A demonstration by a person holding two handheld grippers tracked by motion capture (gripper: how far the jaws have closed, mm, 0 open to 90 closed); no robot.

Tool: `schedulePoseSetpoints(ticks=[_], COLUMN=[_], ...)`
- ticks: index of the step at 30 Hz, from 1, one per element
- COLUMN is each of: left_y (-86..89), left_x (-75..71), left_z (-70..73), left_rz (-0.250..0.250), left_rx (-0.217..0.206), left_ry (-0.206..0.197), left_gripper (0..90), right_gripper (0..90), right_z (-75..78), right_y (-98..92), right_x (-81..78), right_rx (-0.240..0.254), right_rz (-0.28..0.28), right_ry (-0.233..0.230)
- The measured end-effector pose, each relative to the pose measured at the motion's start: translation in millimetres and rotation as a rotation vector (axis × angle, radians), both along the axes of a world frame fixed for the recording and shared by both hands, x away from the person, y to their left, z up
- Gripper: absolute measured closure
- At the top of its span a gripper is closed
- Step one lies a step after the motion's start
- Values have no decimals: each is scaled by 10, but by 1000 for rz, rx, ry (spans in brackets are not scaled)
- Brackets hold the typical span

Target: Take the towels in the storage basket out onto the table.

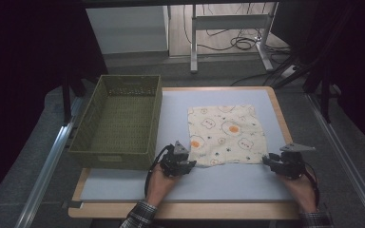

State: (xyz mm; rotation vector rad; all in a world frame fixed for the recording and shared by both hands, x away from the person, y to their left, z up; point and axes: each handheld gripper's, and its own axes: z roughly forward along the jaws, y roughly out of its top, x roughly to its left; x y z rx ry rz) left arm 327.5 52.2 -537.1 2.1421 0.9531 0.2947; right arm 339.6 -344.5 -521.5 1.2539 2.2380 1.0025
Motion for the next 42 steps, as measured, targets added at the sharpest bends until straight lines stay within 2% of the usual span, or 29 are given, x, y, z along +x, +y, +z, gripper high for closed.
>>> schedulePoseSetpoints(ticks=[1,2,3,5,8,13,14,18,20,23,29,30,31,34,36,38,39,42], left_y=[-4,-4,-10,-14,27,134,192,245,307,343,386,386,400,418,468,493,530,548], left_x=[-5,-5,-6,-6,-26,-107,-182,-297,-395,-451,-748,-748,-835,-888,-901,-892,-874,-848], left_z=[-4,-4,-8,-7,44,144,165,149,122,112,76,76,58,19,14,35,94,157], left_rz=[-2,-2,-3,-8,-17,-9,-8,-12,-11,-8,-48,-48,-54,-59,-25,-19,-5,0], left_rx=[2,2,-14,-27,-45,-67,-78,-80,-84,-92,-107,-107,-114,-117,-111,-117,-125,-117], left_ry=[-10,-10,-1,13,20,11,17,32,50,55,73,73,75,82,41,36,13,-8], left_gripper=[669,744,793,850,857,857,856,853,851,848,850,849,849,818,713,688,673,639], right_gripper=[705,705,834,864,870,869,868,866,864,863,863,863,863,861,851,842,804,765], right_z=[-3,-3,-1,5,40,124,168,200,182,164,117,116,115,91,66,60,70,107], right_y=[0,0,9,32,50,32,26,34,48,50,86,89,88,64,51,45,34,27], right_x=[-10,-10,-26,-37,-60,-158,-230,-348,-451,-504,-736,-788,-820,-914,-922,-918,-903,-883], right_rx=[3,3,22,10,-7,19,32,38,33,33,36,32,31,27,28,29,36,45], right_rz=[0,0,8,12,17,29,43,65,81,90,115,120,121,124,123,120,117,110], right_ry=[-3,-3,10,9,2,-18,-25,-28,-20,-18,-12,-13,-13,-2,12,13,8,-2])
